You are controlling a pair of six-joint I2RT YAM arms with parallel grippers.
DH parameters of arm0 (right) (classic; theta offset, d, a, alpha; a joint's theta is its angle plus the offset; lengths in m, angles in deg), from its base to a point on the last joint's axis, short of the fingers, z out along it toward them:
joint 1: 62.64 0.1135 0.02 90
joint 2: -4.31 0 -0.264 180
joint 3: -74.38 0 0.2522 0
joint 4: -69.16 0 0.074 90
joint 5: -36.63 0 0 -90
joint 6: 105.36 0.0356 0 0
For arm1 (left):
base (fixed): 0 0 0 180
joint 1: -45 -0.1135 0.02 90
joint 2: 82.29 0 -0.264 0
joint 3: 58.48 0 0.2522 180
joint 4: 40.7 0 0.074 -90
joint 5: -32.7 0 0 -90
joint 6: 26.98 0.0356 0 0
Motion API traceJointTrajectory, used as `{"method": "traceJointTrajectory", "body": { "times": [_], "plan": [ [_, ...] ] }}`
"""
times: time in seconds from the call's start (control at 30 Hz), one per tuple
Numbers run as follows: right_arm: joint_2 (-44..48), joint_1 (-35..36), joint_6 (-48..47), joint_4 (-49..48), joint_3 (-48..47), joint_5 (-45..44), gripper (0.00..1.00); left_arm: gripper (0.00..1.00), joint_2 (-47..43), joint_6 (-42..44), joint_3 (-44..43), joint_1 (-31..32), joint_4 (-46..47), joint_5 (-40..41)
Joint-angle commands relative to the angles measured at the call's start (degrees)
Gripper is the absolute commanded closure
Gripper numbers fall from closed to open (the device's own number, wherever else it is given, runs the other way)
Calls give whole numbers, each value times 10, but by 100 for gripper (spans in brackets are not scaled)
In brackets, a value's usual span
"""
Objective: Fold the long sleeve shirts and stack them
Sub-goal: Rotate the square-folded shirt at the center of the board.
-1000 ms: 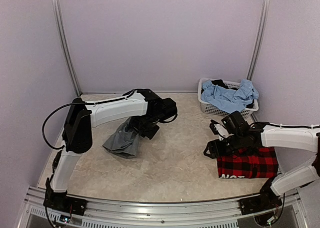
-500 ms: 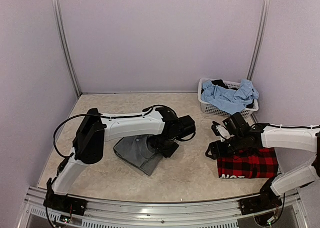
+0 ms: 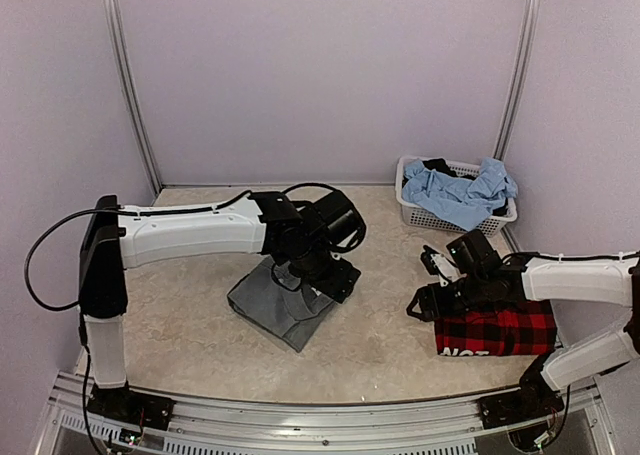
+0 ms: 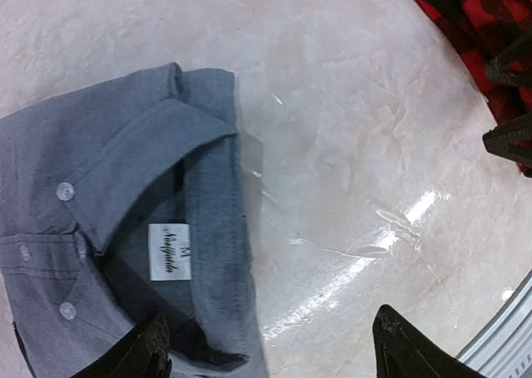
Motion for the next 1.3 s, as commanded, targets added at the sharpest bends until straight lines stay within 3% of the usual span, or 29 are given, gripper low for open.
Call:
{"method": "traceJointTrajectory", "body": {
  "times": [0.0, 0.2, 0.33, 0.5, 0.7, 0.9, 1.07, 1.27],
  "plan": [
    [8, 4, 13, -39, 8, 22, 29, 18, -93, -6, 120, -72, 119, -45],
    [-9, 15, 17, -51, 2, 29, 30, 13, -191, -40, 304, -179, 243, -122],
    [-18, 20, 14, -50, -5, 29, 30, 11, -229, -61, 392, -236, 297, -133],
    [-20, 21, 13, -46, -8, 26, 30, 10, -246, -71, 460, -276, 329, -134],
    [-14, 21, 16, -44, -1, 21, 30, 10, -257, -91, 536, -290, 403, -252],
    [-5, 21, 16, -35, 1, 13, 30, 9, -298, -142, 603, -253, 459, -310],
    [0, 21, 9, -14, -14, -2, 30, 8, -335, -188, 618, -134, 481, -283],
    [10, 20, -1, 21, -40, -29, 29, 9, -247, -189, 556, -23, 521, -309]
  ]
}}
